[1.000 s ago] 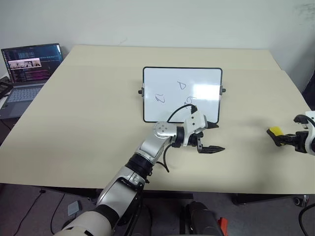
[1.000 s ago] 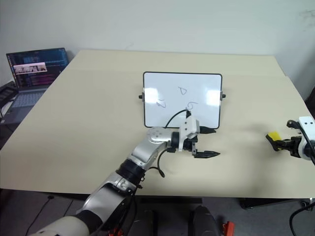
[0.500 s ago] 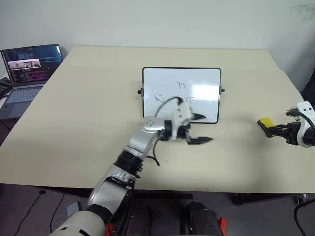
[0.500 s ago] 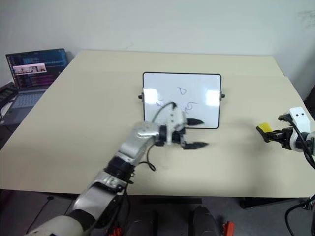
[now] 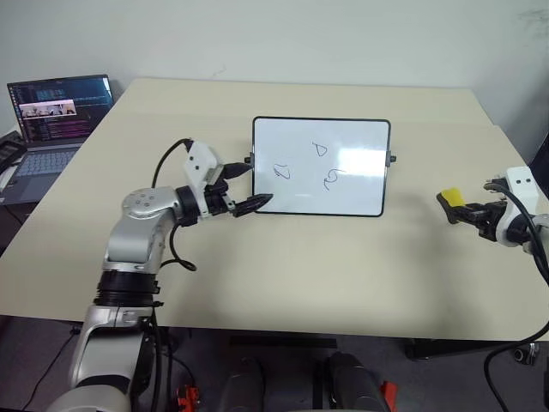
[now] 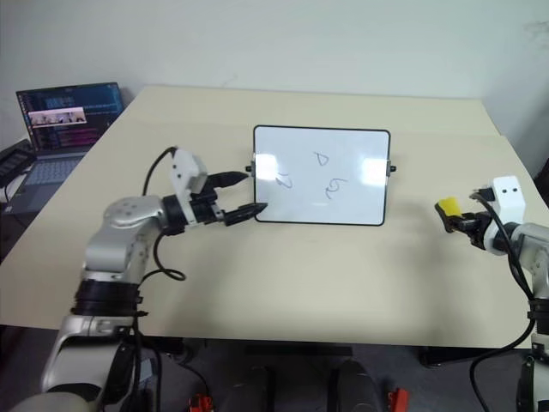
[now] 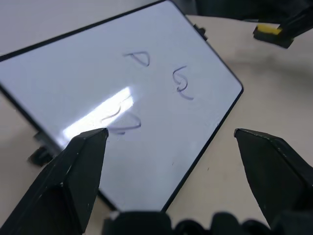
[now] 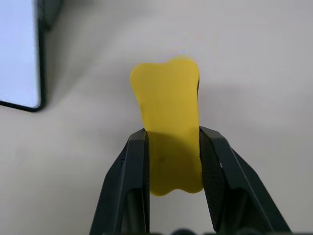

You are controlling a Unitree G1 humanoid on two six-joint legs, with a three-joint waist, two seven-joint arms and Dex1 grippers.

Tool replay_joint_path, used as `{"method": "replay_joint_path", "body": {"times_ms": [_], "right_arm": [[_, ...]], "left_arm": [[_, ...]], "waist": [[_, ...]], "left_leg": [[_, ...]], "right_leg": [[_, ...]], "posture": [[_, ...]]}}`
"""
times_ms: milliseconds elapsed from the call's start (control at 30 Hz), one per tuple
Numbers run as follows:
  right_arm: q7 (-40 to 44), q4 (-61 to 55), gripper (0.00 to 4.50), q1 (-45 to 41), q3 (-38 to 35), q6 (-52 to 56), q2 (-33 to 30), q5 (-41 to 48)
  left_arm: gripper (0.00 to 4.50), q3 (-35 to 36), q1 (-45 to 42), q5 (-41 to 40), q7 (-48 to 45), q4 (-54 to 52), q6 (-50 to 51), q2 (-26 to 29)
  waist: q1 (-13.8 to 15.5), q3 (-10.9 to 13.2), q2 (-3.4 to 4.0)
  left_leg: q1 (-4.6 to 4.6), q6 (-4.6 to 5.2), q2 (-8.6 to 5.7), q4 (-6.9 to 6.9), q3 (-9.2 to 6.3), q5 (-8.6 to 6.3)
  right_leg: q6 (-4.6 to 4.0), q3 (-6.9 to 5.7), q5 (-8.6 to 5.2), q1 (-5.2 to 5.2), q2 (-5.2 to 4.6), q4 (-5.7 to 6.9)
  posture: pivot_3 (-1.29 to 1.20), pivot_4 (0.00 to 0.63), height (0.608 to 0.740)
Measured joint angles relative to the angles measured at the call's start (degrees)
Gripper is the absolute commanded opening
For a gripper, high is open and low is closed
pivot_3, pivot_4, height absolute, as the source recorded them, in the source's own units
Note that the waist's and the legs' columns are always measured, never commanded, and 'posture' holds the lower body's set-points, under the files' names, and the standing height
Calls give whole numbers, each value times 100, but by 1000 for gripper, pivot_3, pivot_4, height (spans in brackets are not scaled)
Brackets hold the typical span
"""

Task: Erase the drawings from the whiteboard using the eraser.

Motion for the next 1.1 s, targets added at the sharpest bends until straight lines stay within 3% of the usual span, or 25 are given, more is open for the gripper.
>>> {"method": "replay_joint_path", "body": {"times_ms": [167, 700, 1100], "right_arm": [[-76, -201, 1066, -42, 1, 37, 8, 2], [-358, -1046, 1066, -451, 144, 239, -22, -22], [-359, -1433, 1066, -1408, 518, 310, 333, 152]], "left_arm": [[4500, 99, 84, 29, 92, 88, -28, 273], [4500, 33, 83, 124, 106, 128, -18, 396], [4500, 33, 82, 203, 247, 159, -157, 401]], "waist": [[2, 0, 0], [-9, 1, 0], [-13, 1, 1]], "left_leg": [[-1, 0, 0, 0, 0, 0], [-1, 0, 1, -1, 1, -1], [-2, 1, 2, -4, 1, -1]], "right_leg": [[-3, -1, 2, 0, 0, -1], [-23, 0, 13, -2, 0, -1], [-27, -1, 15, -4, 0, 0]], "posture": [[0, 150, 740], [0, 150, 740], [0, 150, 740]]}}
